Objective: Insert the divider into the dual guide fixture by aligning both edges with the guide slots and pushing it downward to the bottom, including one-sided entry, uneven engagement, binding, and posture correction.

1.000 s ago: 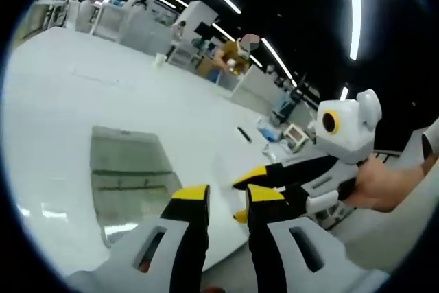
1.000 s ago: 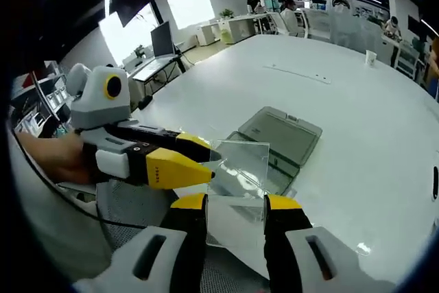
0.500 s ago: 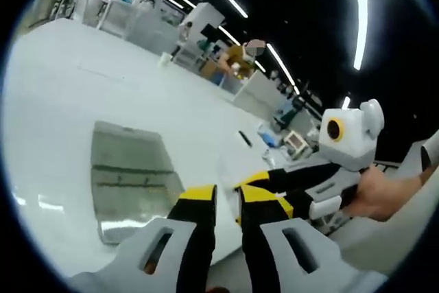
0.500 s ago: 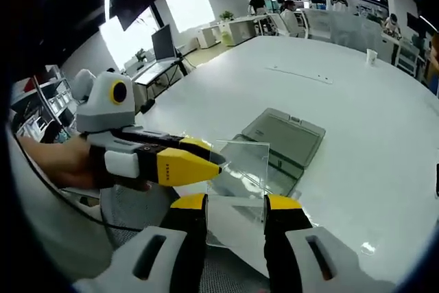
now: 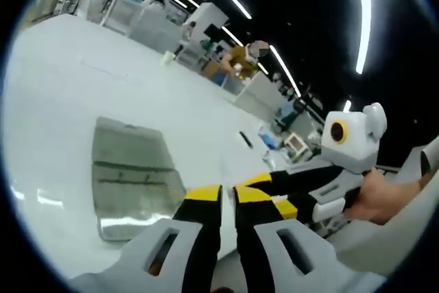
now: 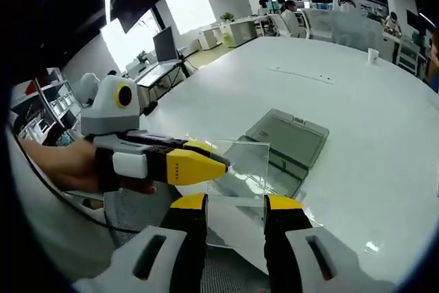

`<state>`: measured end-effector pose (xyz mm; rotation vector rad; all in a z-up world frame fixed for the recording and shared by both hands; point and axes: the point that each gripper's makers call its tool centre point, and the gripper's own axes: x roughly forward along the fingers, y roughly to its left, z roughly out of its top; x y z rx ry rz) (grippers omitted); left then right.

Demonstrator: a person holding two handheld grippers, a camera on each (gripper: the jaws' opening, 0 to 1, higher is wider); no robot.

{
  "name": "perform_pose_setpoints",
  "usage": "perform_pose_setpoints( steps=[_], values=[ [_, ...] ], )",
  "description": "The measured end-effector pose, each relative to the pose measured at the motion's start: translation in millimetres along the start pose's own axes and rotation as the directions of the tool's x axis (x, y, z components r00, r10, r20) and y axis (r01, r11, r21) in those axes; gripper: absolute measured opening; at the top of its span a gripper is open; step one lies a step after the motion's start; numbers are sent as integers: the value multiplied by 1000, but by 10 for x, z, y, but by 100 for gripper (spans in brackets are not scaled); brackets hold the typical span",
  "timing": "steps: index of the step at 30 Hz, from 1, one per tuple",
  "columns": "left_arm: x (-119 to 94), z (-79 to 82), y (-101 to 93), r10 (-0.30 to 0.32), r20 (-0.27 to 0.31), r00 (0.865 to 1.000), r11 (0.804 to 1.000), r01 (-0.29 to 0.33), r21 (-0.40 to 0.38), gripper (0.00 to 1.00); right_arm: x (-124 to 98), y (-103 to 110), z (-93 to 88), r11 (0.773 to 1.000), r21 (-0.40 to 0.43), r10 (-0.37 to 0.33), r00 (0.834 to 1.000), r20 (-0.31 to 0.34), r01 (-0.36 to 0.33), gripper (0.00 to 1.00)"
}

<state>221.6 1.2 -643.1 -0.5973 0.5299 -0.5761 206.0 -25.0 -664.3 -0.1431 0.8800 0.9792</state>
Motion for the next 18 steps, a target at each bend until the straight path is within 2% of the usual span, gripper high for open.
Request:
perform_pose_setpoints(
  steps=[18],
  values=[
    [-22,-4,-11,-7,0,1000,999,7,-37,0,6,19,6,1000,1,8,1000,0,-8,27]
  ],
)
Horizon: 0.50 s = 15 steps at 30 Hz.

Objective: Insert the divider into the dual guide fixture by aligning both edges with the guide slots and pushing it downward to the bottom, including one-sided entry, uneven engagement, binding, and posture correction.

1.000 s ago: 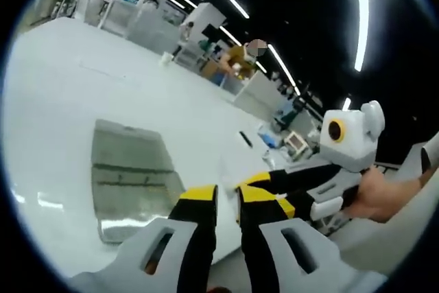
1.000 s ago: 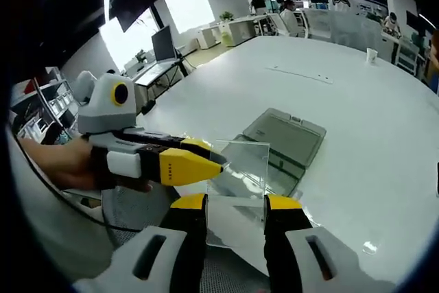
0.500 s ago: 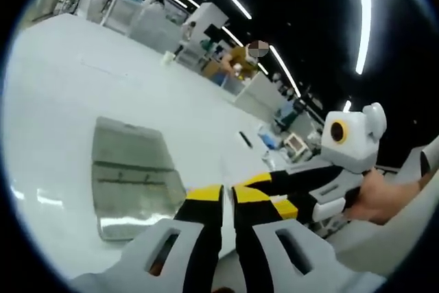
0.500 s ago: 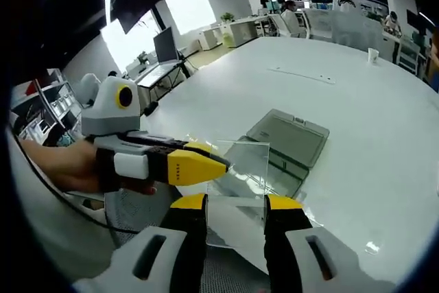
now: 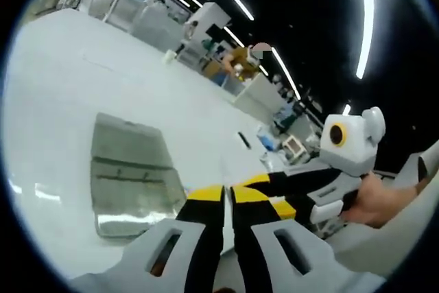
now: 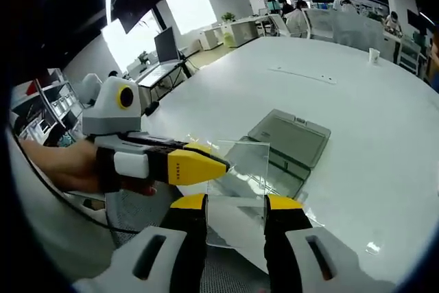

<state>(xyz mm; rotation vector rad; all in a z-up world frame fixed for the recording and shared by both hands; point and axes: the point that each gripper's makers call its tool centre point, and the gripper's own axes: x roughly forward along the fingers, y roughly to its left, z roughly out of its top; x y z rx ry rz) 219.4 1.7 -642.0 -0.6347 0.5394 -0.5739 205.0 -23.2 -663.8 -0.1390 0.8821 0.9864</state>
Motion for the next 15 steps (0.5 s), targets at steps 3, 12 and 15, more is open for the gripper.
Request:
perform_pose_setpoints(
  steps=[3,12,15],
  values=[
    [4,-4,-1,-2,0,1000,1000,2,-8,0,2,-5,-5,1000,-1,-1,1000,-1,1,27],
    [16,8,-7,-4,7,1000,1000,4,-14,0,0,-12,1,1000,6,-7,1000,3,7,27],
    [17,9,-7,-5,12,1000,1000,5,-20,0,-1,-3,0,1000,9,-7,1000,4,7,27]
  ],
)
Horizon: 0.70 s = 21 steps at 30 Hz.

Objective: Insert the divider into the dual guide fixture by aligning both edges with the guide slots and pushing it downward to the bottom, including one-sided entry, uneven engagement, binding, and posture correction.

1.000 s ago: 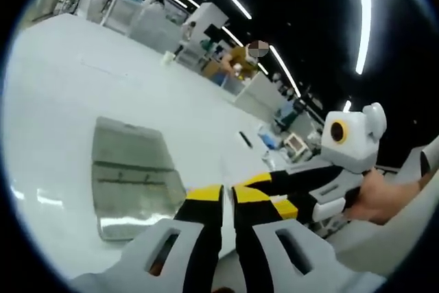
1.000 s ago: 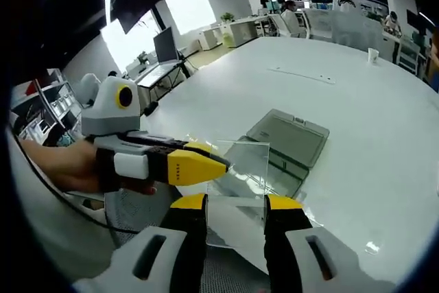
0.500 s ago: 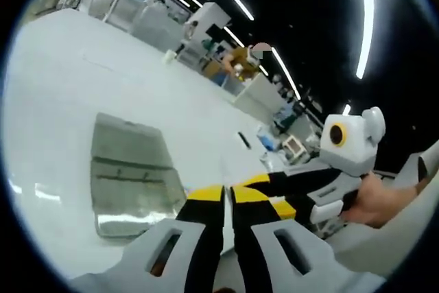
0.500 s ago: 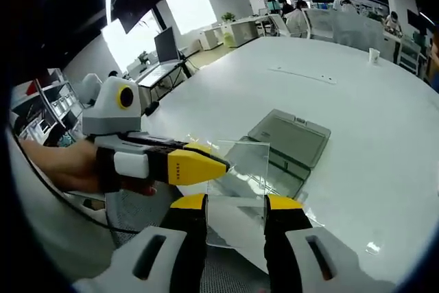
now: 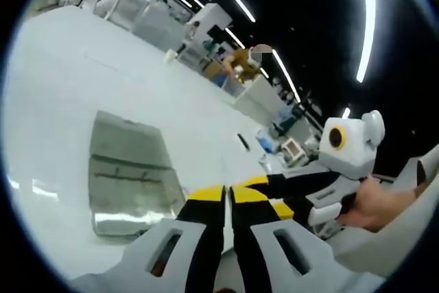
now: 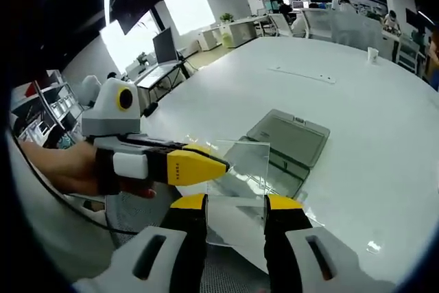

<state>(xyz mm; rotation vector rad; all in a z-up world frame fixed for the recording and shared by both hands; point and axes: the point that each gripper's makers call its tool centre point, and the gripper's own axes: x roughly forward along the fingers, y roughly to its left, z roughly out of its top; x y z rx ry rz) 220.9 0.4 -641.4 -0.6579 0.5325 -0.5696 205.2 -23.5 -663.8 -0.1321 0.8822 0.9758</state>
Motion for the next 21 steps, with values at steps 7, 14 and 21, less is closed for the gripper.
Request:
perform_pose_setpoints(
  steps=[7,14,21],
  values=[
    [8,-17,7,2,3,1000,999,-2,-35,0,-2,11,-5,1000,4,-4,1000,-1,4,27],
    [6,-12,-9,-1,13,1000,999,2,-44,0,3,25,16,1000,8,-3,1000,4,3,27],
    [7,-18,3,-5,15,1000,999,6,-52,0,5,31,10,1000,12,-2,1000,6,2,28]
  ],
)
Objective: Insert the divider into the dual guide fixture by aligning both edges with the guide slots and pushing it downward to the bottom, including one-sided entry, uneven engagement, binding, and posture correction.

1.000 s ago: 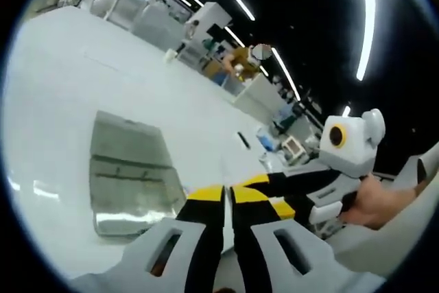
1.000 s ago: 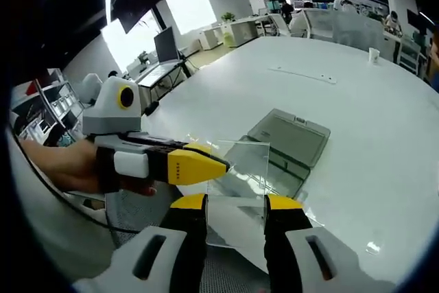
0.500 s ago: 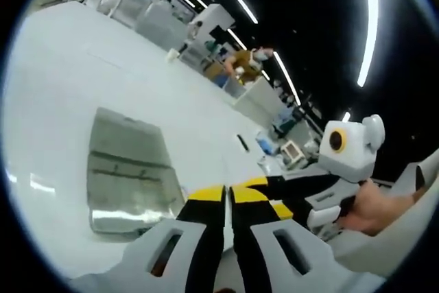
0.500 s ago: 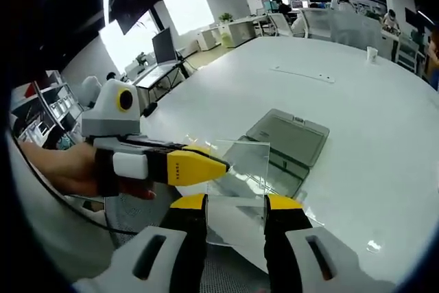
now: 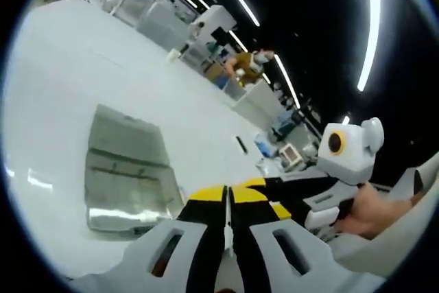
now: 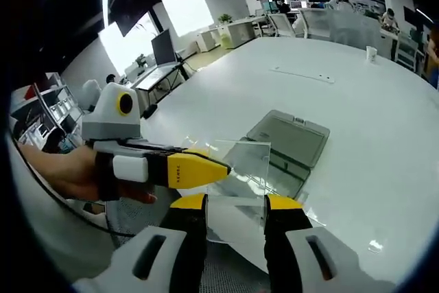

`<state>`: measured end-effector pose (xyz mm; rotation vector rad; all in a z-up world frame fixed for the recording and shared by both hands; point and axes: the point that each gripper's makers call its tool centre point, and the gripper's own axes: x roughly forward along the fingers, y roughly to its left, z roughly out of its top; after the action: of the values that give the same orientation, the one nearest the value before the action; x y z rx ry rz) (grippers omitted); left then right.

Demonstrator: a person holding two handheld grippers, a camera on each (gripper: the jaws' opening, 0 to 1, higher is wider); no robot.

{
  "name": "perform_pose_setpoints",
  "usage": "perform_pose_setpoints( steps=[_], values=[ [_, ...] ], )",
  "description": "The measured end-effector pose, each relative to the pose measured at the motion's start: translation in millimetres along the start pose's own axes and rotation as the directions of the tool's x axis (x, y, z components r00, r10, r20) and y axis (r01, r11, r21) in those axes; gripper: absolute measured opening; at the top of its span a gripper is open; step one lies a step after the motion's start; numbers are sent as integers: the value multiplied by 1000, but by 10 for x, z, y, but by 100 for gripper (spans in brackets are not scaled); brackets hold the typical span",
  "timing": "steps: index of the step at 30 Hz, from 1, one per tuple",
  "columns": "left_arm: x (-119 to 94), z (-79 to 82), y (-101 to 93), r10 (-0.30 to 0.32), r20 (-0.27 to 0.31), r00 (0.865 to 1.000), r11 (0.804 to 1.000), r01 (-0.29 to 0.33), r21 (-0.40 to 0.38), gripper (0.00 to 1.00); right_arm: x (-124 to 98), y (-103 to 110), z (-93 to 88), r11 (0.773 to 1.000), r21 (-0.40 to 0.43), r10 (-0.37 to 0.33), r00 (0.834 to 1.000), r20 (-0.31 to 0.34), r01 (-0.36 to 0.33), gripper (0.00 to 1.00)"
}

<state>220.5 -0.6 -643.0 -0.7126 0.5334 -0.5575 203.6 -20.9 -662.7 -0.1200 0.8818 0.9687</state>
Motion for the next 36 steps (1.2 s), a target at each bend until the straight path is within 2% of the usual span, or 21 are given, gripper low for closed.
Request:
perform_pose_setpoints(
  steps=[24,36],
  values=[
    [-8,-10,-43,-21,-4,1000,999,21,27,0,1,-19,-13,999,-48,8,1000,8,-7,30],
    [-32,-32,-47,-30,-7,1000,999,30,31,0,-16,-32,-26,999,-31,39,999,17,-38,36]
  ],
)
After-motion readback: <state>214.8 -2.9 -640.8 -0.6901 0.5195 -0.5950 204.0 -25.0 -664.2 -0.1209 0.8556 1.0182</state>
